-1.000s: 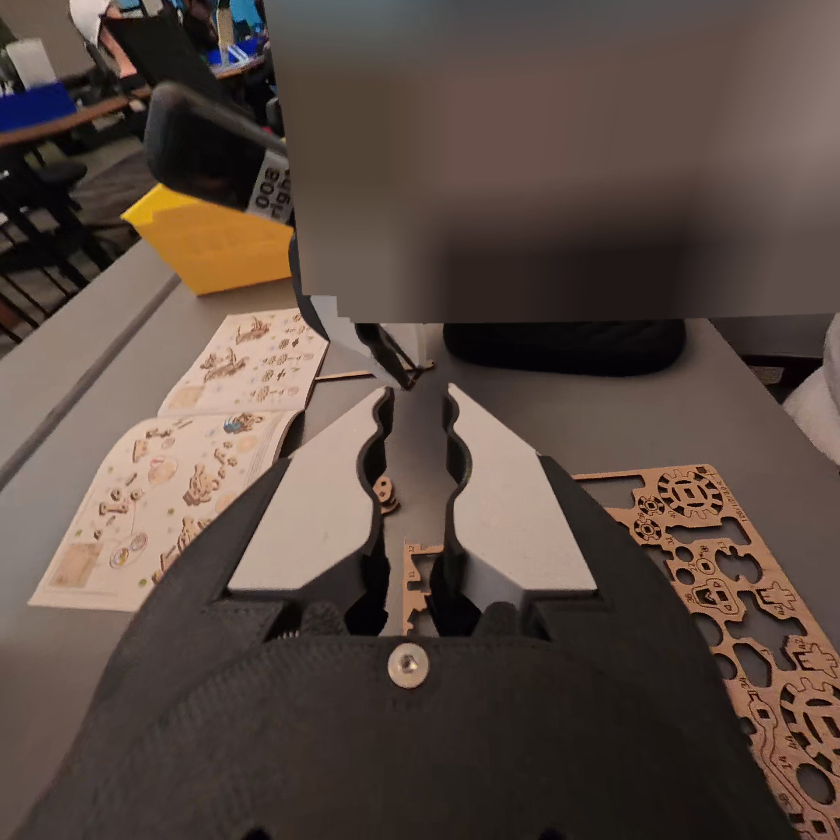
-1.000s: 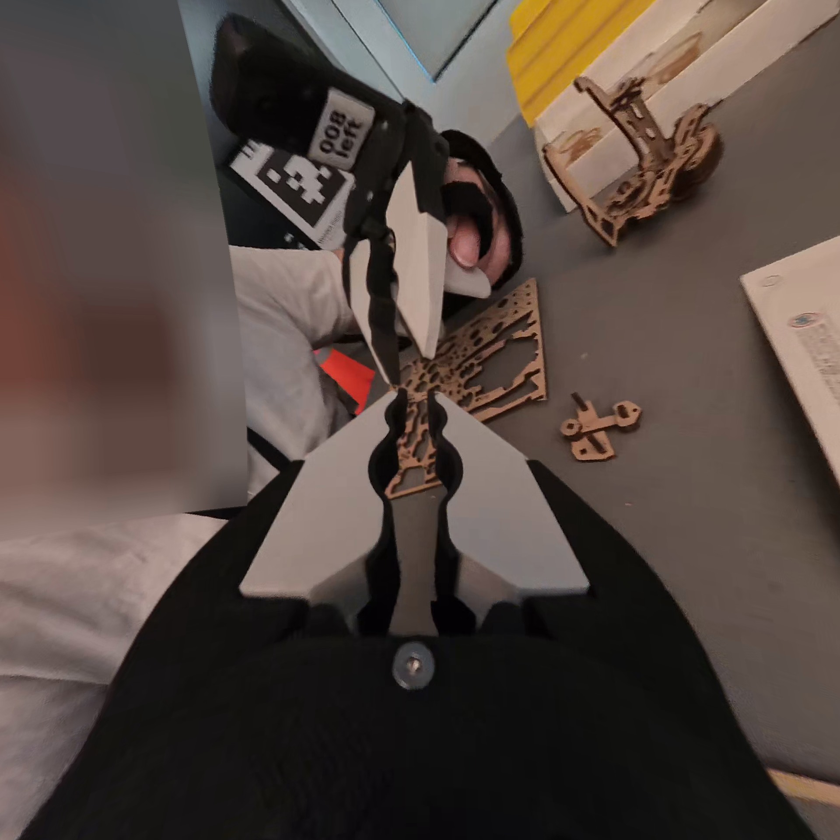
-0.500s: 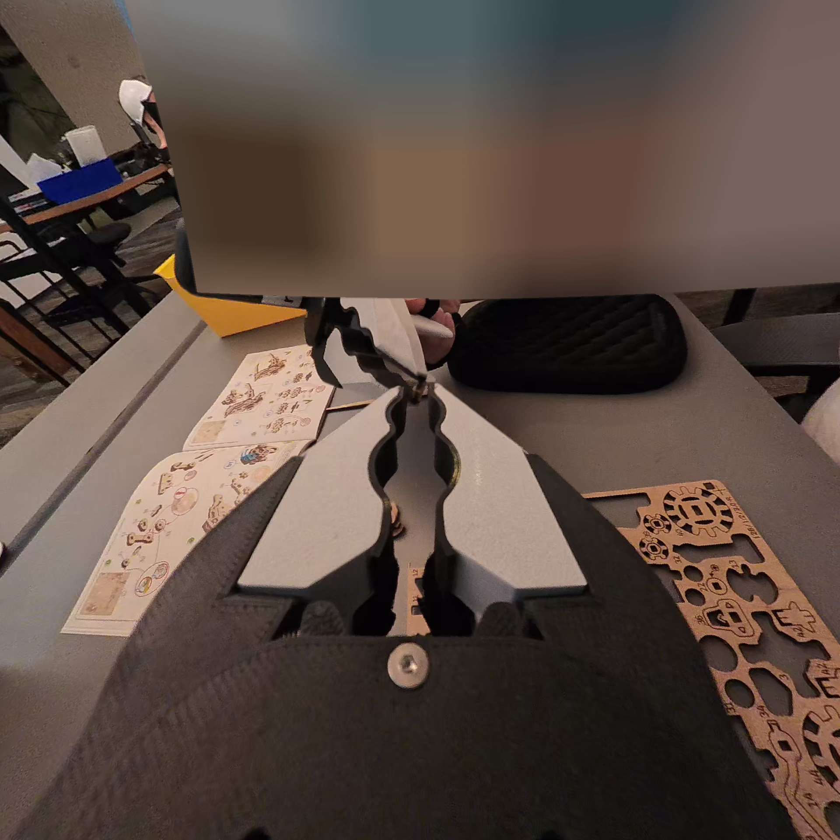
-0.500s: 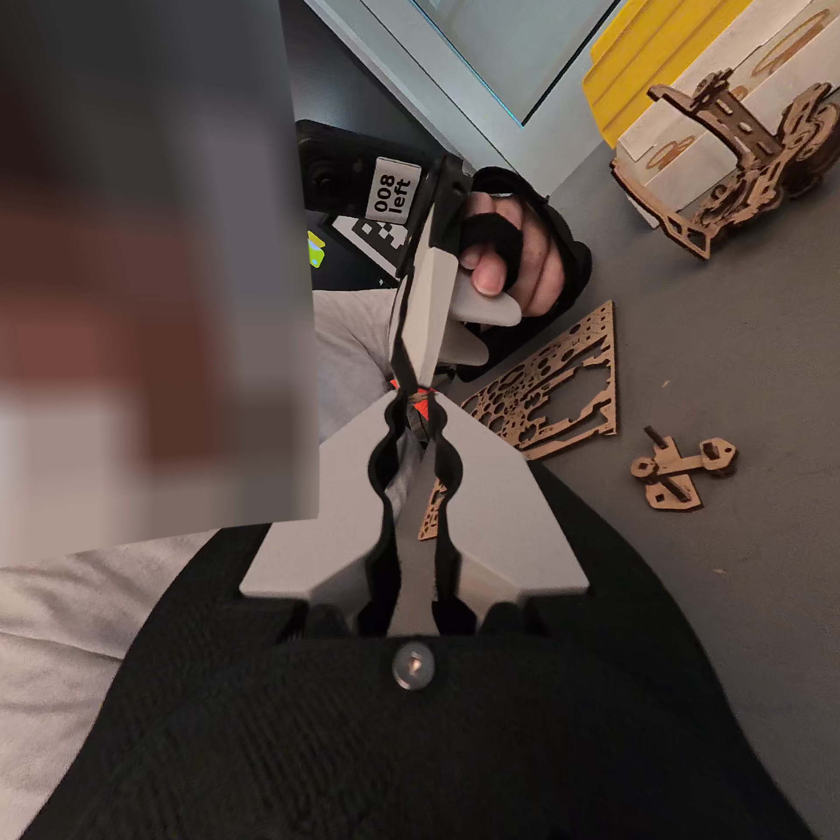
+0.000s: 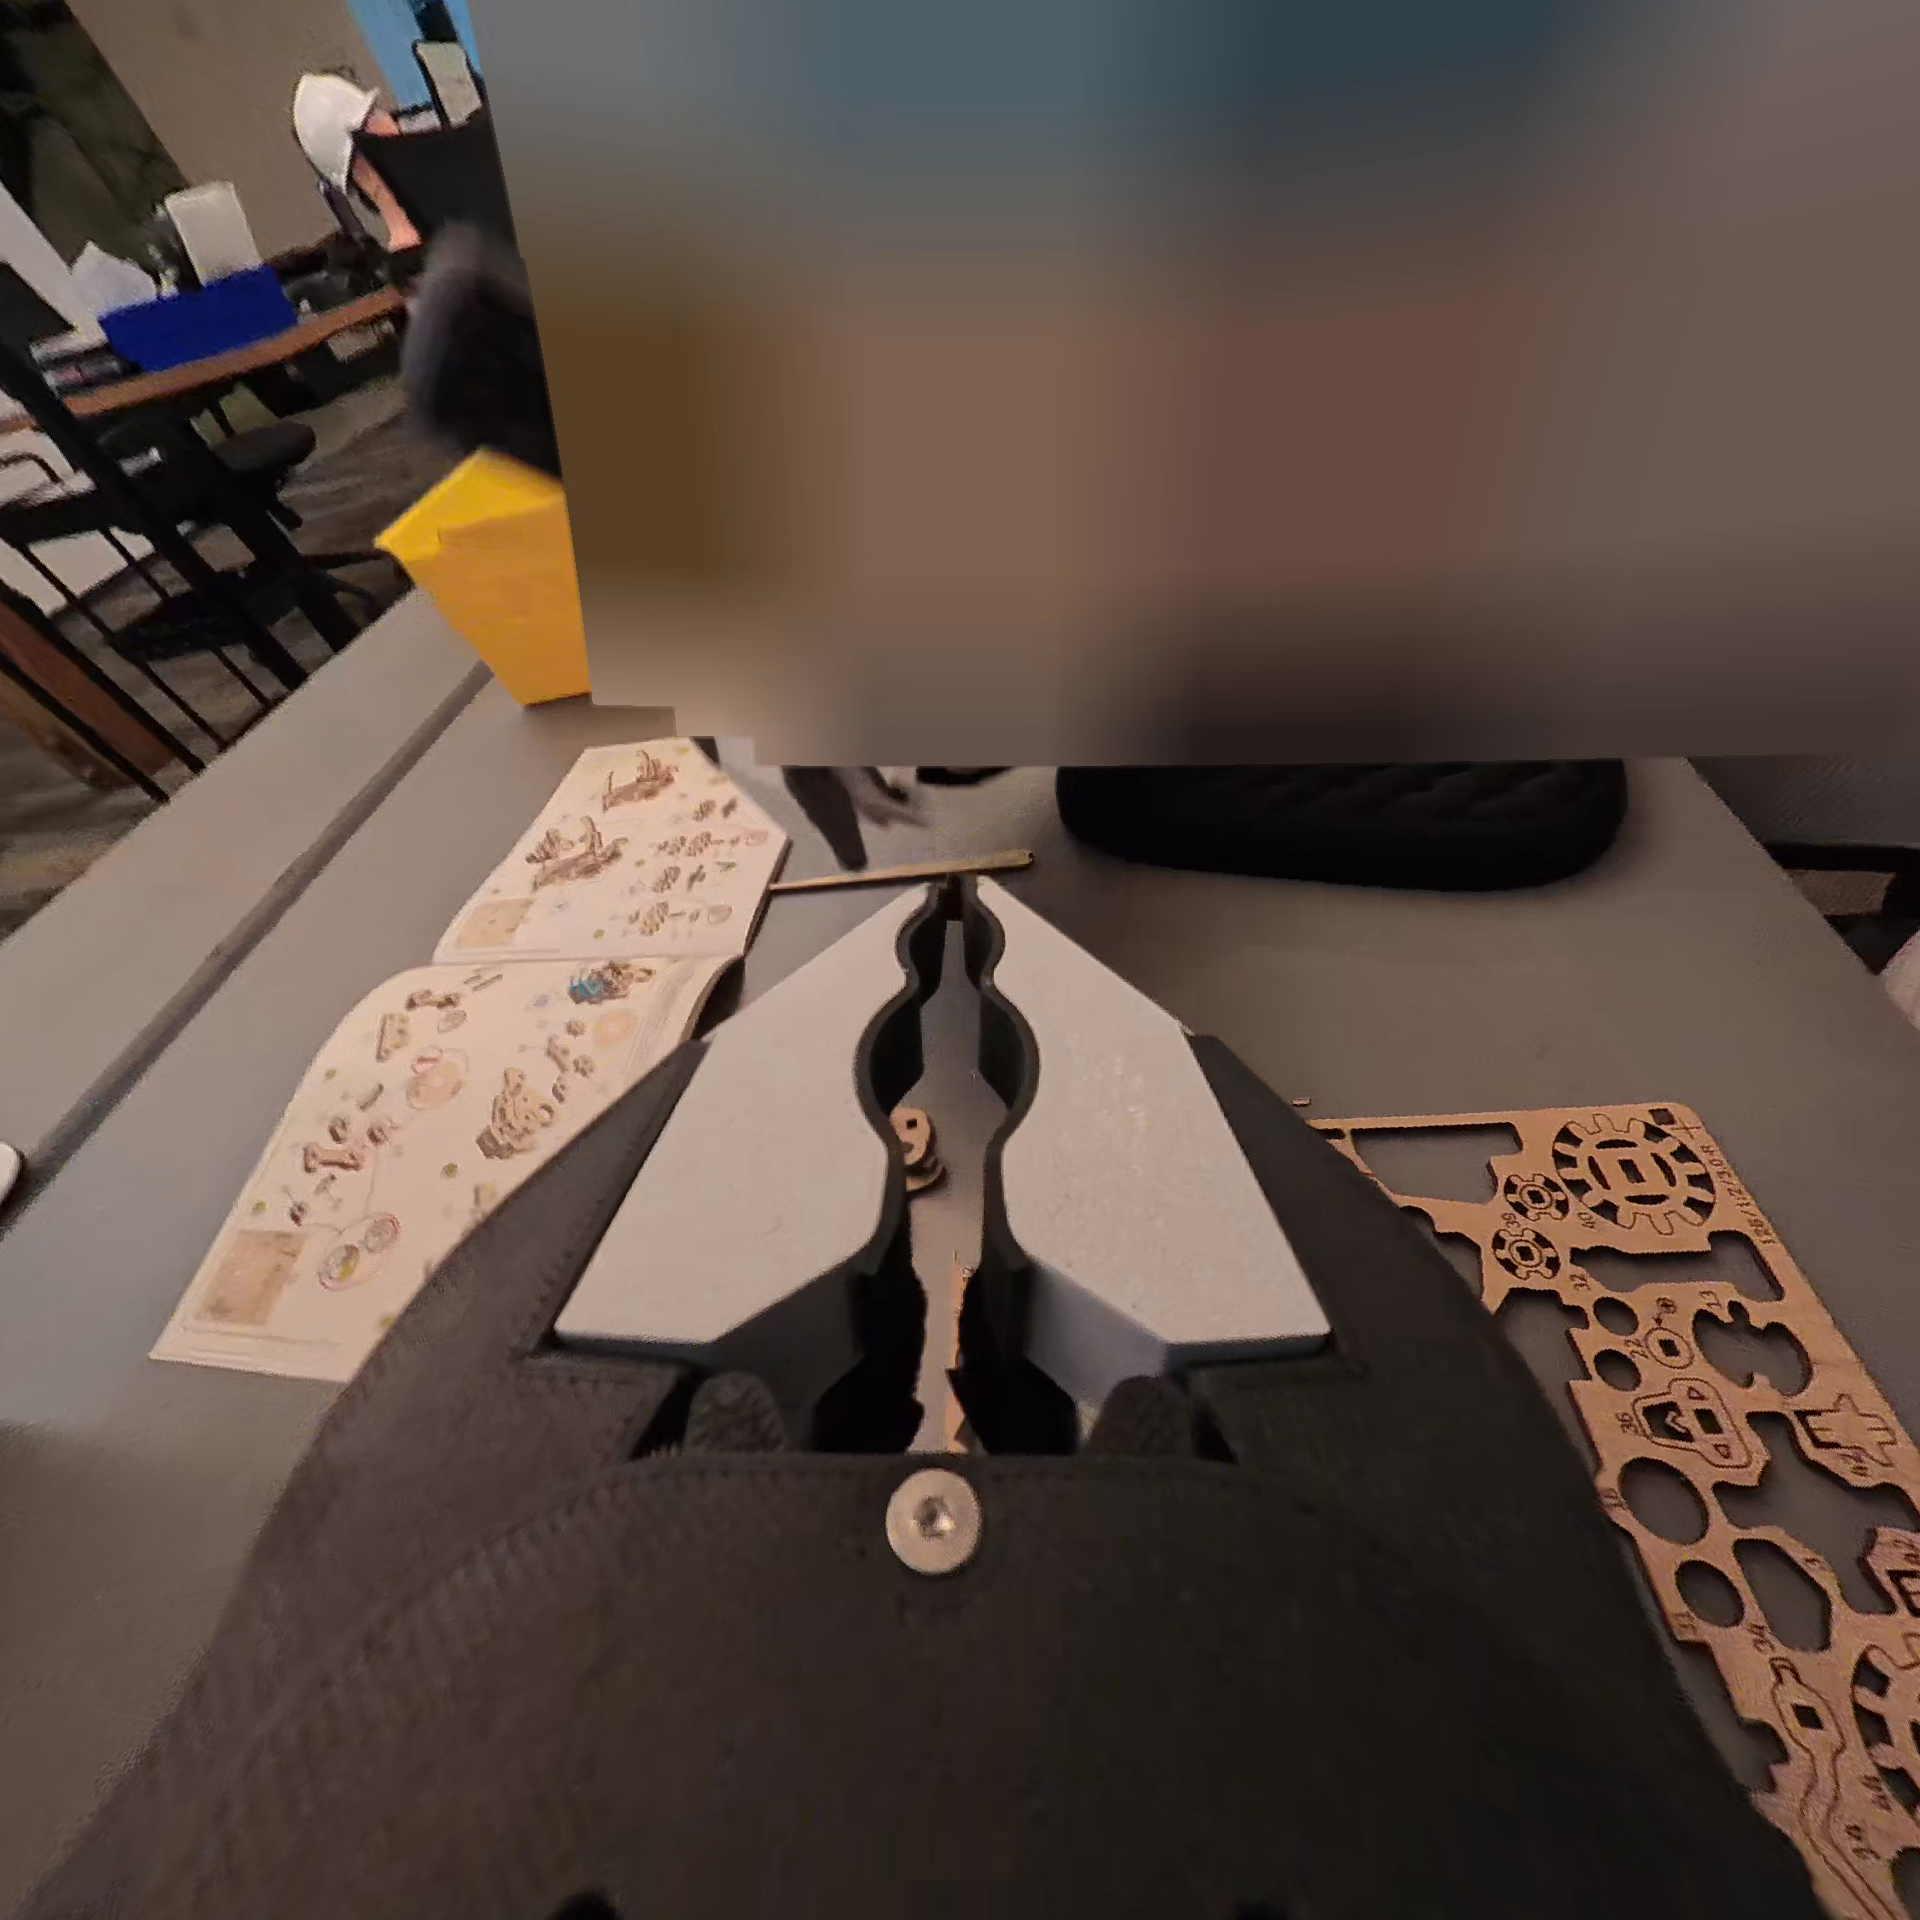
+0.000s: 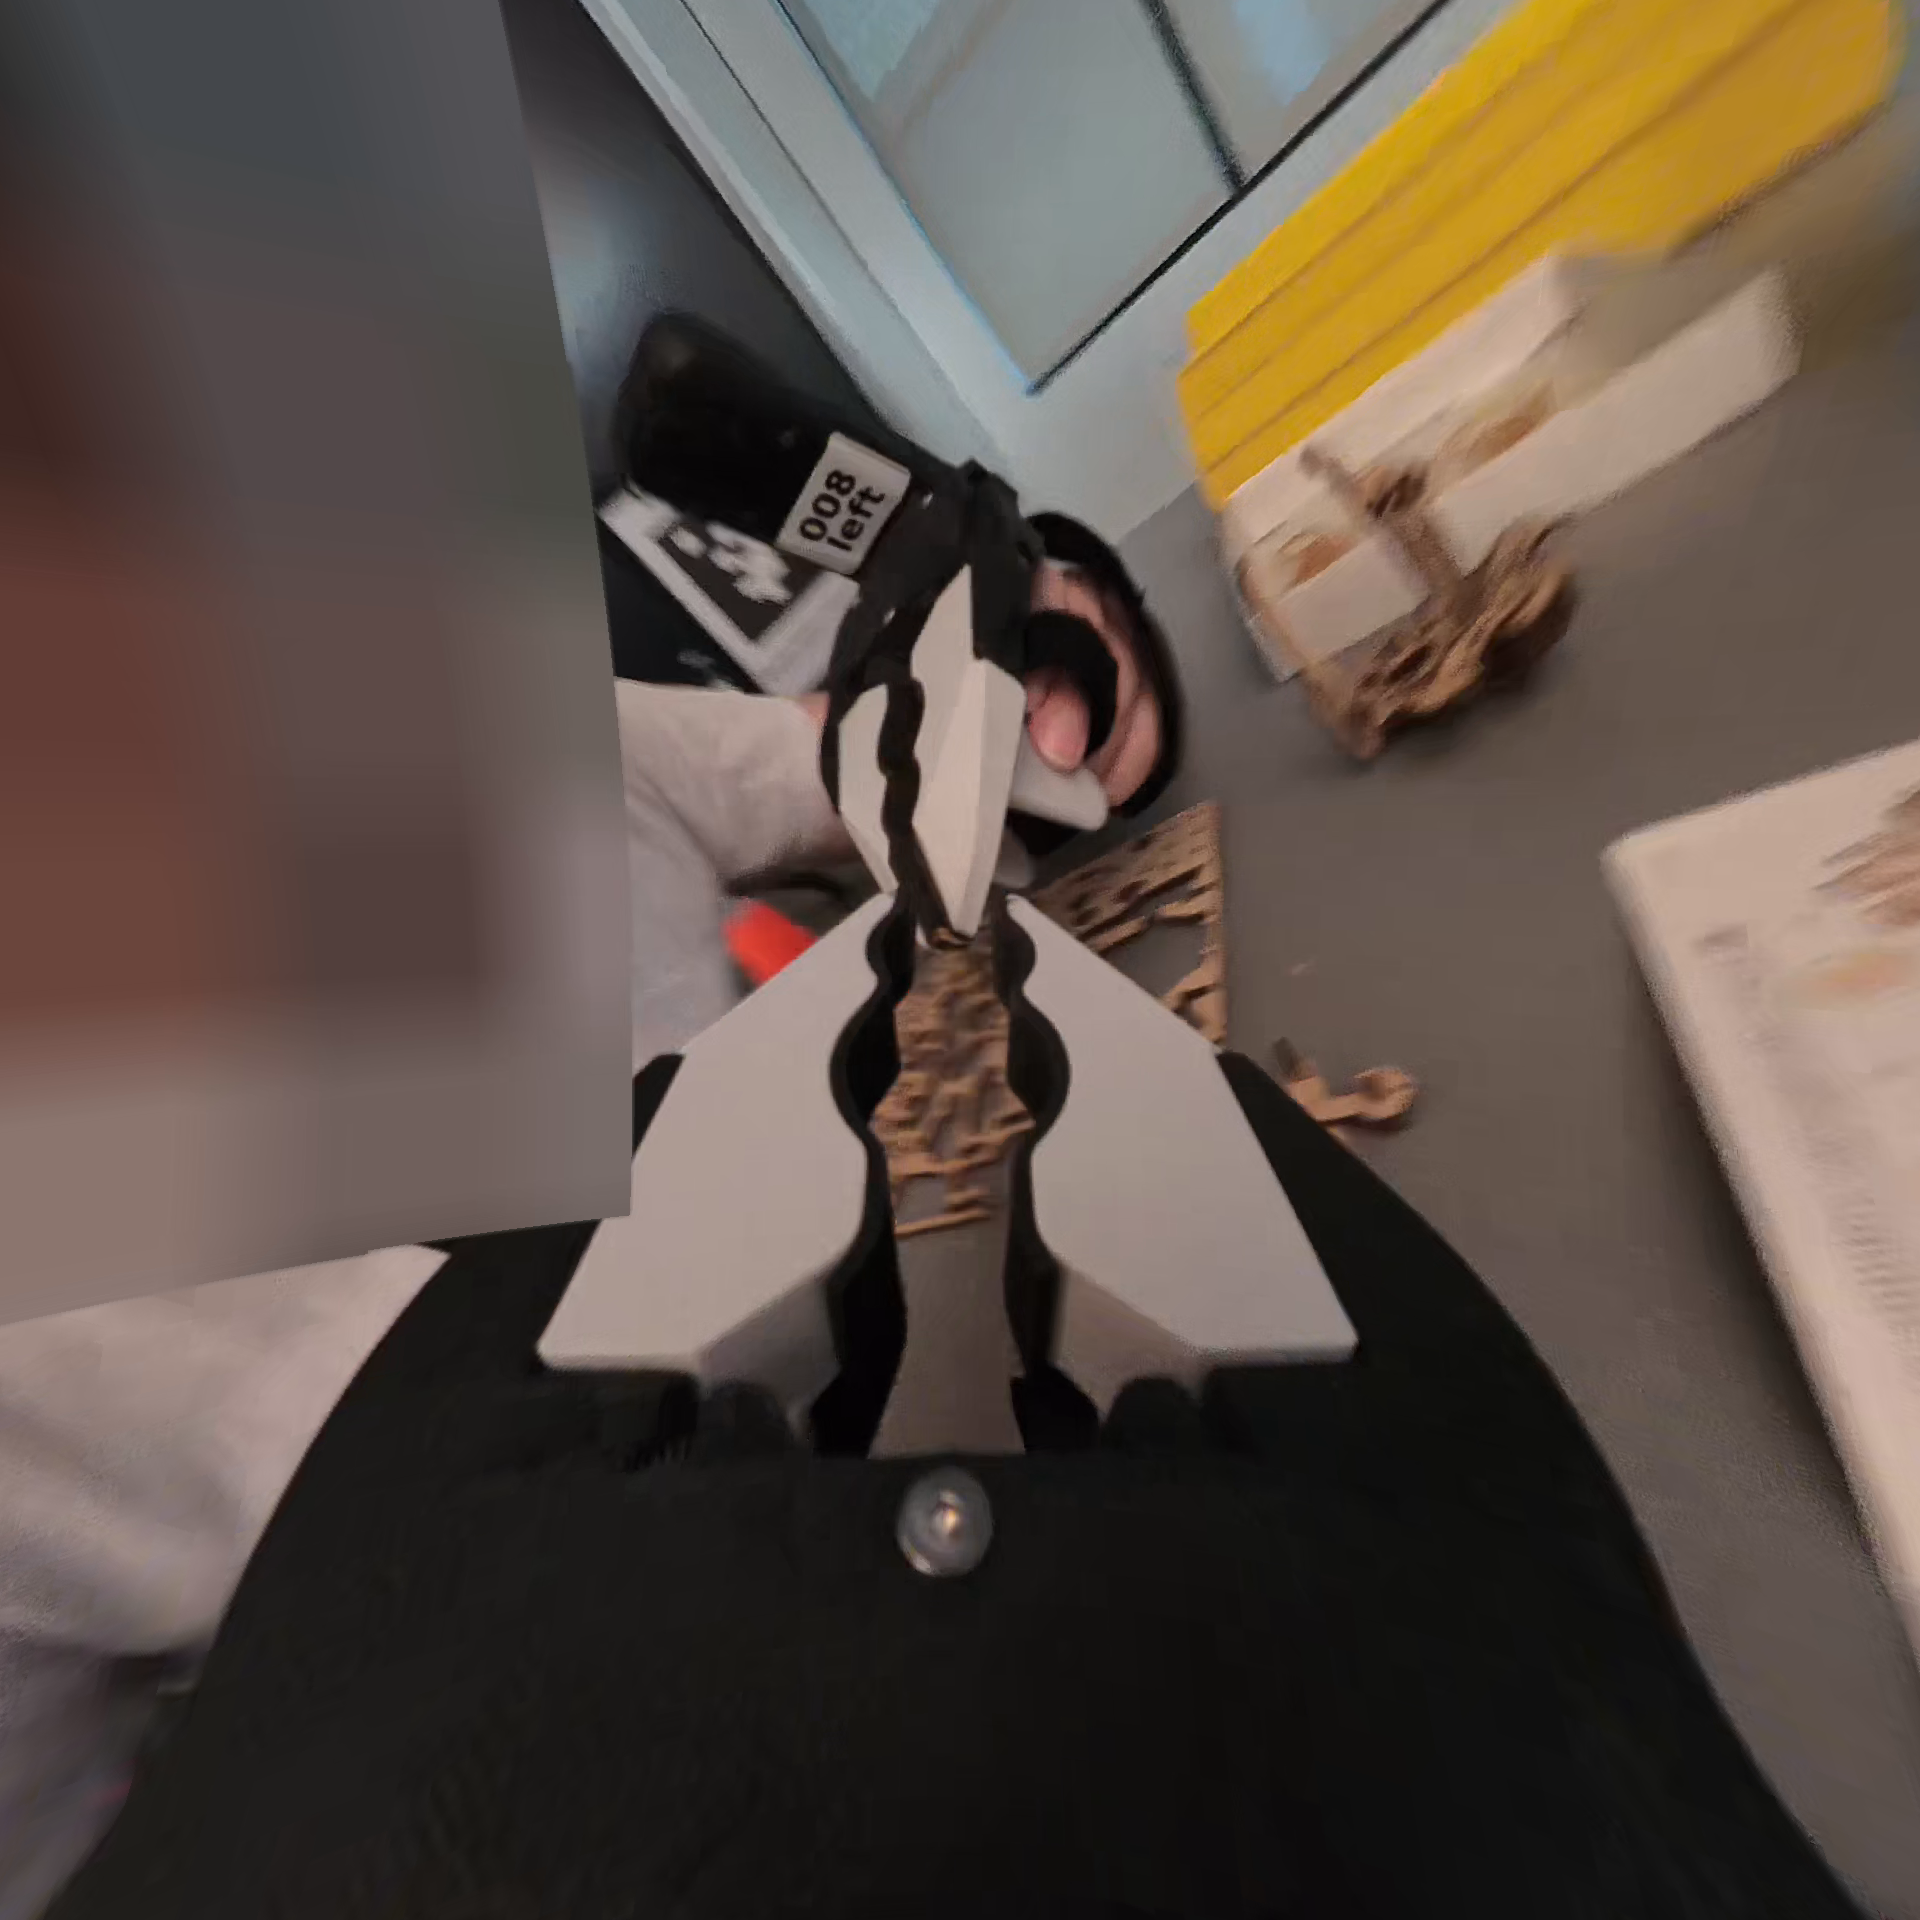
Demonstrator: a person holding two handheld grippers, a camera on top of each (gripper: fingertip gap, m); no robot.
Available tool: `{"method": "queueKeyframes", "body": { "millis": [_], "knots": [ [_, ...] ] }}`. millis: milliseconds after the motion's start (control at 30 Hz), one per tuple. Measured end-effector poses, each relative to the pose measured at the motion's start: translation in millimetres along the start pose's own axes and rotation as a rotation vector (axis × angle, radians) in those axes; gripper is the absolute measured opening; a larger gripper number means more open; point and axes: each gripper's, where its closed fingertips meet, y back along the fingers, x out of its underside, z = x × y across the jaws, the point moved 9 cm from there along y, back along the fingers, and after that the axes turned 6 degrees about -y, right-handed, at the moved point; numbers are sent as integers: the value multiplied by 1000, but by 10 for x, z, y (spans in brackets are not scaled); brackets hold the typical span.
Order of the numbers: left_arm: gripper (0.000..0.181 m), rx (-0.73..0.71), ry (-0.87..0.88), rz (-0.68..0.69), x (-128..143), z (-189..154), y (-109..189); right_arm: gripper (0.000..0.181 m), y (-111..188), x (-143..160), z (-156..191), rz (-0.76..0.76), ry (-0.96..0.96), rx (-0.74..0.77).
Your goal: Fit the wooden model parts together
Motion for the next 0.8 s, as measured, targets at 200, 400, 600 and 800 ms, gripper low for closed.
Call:
{"method": "queueKeyframes", "body": {
  "millis": [200, 400, 600, 800],
  "knots": [
    [0, 107, 224, 36, 99, 73, -51, 6, -91, 43, 463, 317, 798, 360],
    [1, 394, 601, -33, 151, 128, -65, 11, -296, 237, 584, 536, 1121, 376],
    [0, 448, 678, -71, 154, 177, -26, 7, -367, 240, 624, 513, 1204, 398],
    [0, 493, 689, -62, 153, 135, -45, 6, -377, 238, 618, 490, 1207, 382]
  ]
}}
